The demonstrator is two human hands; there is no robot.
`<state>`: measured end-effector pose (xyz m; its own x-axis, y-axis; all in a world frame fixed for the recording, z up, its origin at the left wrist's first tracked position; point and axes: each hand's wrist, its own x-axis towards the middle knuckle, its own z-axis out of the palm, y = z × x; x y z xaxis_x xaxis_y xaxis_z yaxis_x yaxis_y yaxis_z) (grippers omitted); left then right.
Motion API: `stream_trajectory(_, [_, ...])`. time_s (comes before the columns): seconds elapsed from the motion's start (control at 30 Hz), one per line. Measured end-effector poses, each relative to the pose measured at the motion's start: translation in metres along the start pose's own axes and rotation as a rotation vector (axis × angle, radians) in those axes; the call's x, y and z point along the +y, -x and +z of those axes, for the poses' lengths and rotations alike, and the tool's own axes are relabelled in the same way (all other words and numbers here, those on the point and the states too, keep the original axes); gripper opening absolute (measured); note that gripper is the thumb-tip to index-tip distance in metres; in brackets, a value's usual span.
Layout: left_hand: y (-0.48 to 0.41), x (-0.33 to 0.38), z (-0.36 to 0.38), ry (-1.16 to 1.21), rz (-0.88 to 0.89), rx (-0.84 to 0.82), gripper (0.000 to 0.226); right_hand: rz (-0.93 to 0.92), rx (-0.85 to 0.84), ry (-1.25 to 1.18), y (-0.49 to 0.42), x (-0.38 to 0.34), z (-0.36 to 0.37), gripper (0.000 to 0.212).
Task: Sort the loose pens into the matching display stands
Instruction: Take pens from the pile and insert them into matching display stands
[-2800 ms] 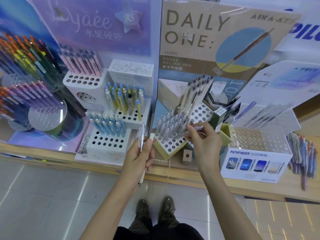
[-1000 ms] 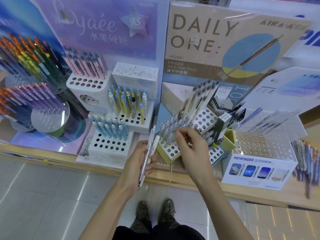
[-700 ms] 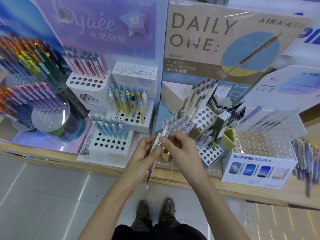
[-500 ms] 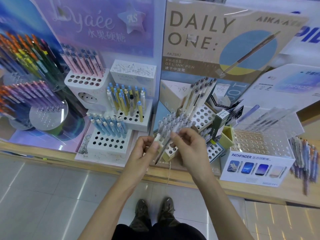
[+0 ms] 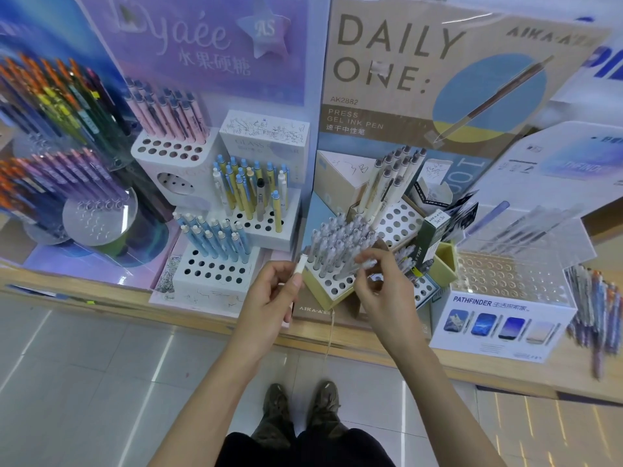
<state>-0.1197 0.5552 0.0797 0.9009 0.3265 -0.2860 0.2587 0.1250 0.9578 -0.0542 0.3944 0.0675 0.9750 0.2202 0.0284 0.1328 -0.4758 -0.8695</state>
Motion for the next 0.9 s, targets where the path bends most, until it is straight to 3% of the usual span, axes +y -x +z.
stream_trajectory(0.3, [0.0,-0.001,0.0,0.0,-0.015,-0.007,0.012,-0.155,-0.01,0.119,-0.001,0.009,0.018,0.031])
stream_trajectory(0.53, [0.003,0.003,-0.001,0.046,-0.016,-0.001,0.012,-0.244,0.255,0.301,-0.008,0.012,0.039,0.014])
stream_trajectory(0.77, [0.006,0.002,-0.004,0.023,-0.021,-0.007,0.014,-0.141,0.237,0.306,-0.009,0.008,0.043,0.021])
stream_trajectory(0.9, [0.007,0.003,-0.003,0.011,-0.032,-0.04,0.014,0.042,0.104,0.024,0.009,-0.011,0.028,0.038])
